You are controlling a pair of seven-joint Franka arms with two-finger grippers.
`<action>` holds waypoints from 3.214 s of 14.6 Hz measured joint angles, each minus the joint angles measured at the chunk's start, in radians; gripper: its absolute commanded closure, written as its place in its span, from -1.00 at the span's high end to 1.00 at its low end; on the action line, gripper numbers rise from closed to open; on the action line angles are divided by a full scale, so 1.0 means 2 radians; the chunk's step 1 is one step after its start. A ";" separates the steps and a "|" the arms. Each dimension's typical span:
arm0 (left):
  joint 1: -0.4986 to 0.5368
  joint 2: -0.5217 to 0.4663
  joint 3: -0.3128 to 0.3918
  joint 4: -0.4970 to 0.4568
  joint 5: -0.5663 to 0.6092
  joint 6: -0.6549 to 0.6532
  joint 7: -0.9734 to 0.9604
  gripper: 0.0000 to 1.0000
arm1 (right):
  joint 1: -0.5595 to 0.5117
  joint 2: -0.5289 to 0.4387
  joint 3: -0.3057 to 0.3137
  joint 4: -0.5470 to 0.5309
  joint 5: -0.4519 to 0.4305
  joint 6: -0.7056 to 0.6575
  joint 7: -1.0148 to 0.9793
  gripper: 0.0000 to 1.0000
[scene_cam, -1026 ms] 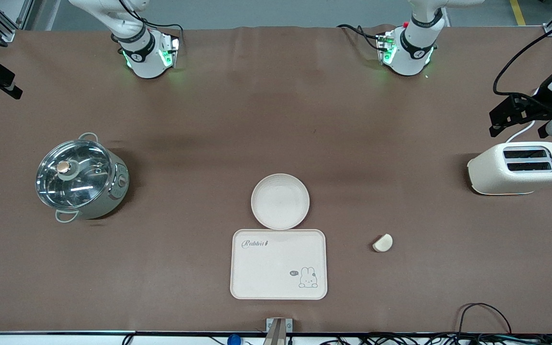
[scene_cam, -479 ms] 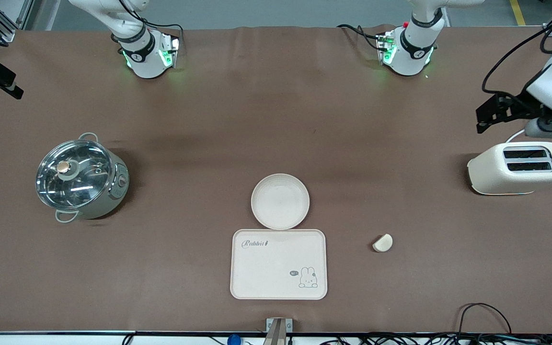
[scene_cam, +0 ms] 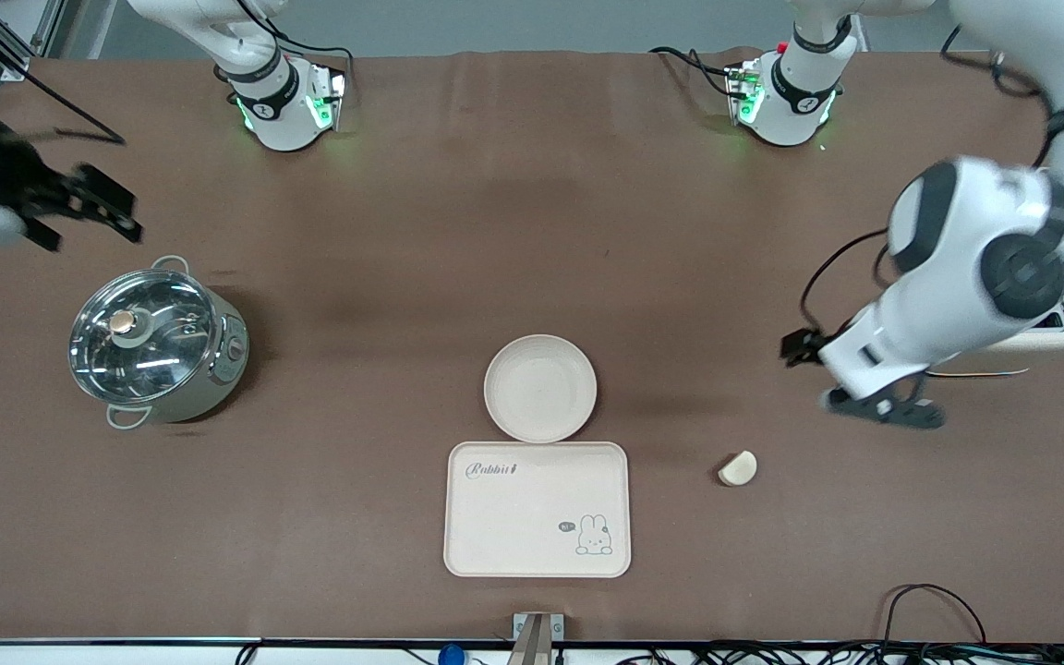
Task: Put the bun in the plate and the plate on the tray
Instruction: 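Grasp the bun with the left gripper while the right gripper approaches the plate, then place the white bun in the white plate with the left gripper, then grip the plate rim with the right gripper while the left gripper withdraws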
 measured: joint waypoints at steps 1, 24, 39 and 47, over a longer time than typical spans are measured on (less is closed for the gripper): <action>0.000 0.028 -0.005 0.000 0.000 0.029 0.018 1.00 | 0.010 0.021 0.000 -0.005 0.013 0.022 0.019 1.00; 0.010 0.194 -0.023 0.020 0.000 0.280 0.159 -0.69 | 0.235 0.327 0.002 -0.053 0.055 0.436 0.249 0.88; -0.146 0.175 -0.086 0.049 -0.004 0.246 -0.383 1.00 | 0.248 0.384 0.002 0.003 0.056 0.436 0.251 -0.57; -0.124 0.160 -0.082 0.061 0.024 0.195 -0.347 1.00 | 0.248 0.385 0.003 0.013 0.068 0.436 0.253 -0.99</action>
